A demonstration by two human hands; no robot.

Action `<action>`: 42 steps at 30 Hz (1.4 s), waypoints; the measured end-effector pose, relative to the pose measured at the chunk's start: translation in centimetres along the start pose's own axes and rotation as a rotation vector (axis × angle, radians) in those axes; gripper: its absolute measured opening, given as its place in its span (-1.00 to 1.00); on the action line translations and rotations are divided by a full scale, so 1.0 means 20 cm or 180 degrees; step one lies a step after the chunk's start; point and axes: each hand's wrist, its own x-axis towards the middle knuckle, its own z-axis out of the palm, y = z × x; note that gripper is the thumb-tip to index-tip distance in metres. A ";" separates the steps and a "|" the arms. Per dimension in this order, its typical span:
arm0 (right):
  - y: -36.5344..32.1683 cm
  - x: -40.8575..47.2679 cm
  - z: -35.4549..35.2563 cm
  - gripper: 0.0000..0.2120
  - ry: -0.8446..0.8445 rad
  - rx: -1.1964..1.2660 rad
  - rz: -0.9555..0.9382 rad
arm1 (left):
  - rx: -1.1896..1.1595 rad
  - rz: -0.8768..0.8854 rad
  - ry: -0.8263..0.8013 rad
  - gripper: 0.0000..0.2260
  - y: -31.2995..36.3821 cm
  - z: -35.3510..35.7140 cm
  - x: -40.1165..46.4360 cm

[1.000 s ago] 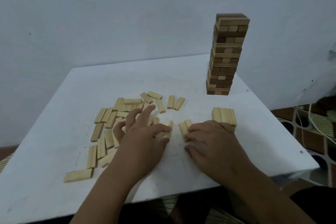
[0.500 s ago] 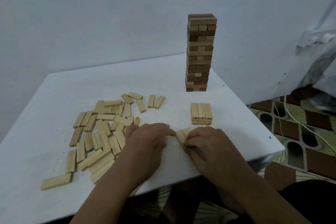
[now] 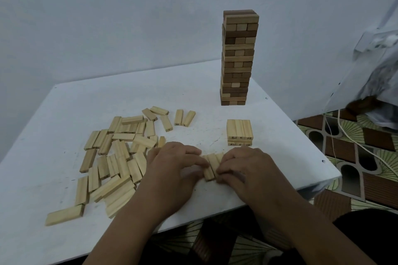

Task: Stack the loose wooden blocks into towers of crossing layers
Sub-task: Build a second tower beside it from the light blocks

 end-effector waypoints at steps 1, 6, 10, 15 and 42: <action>0.00 0.00 0.00 -0.79 0.0017 0.0018 -0.0007 | 0.0012 0.0003 -0.0025 -0.84 0.00 0.00 0.00; 0.01 0.01 0.00 -0.73 0.0049 0.0060 -0.0084 | -0.0126 0.0052 -0.0143 -0.80 0.01 0.01 0.00; 0.02 0.02 0.01 -0.76 0.0126 0.0003 -0.0151 | -0.0155 0.0078 -0.0113 -0.81 0.01 0.01 0.00; 0.02 0.03 0.02 -0.79 0.0139 0.0008 -0.0185 | -0.0296 0.0030 -0.0117 -0.78 0.00 0.01 0.01; -0.10 0.00 0.01 -0.70 0.0006 0.0256 0.0518 | -0.0356 0.0093 0.0015 -0.90 0.00 0.01 0.01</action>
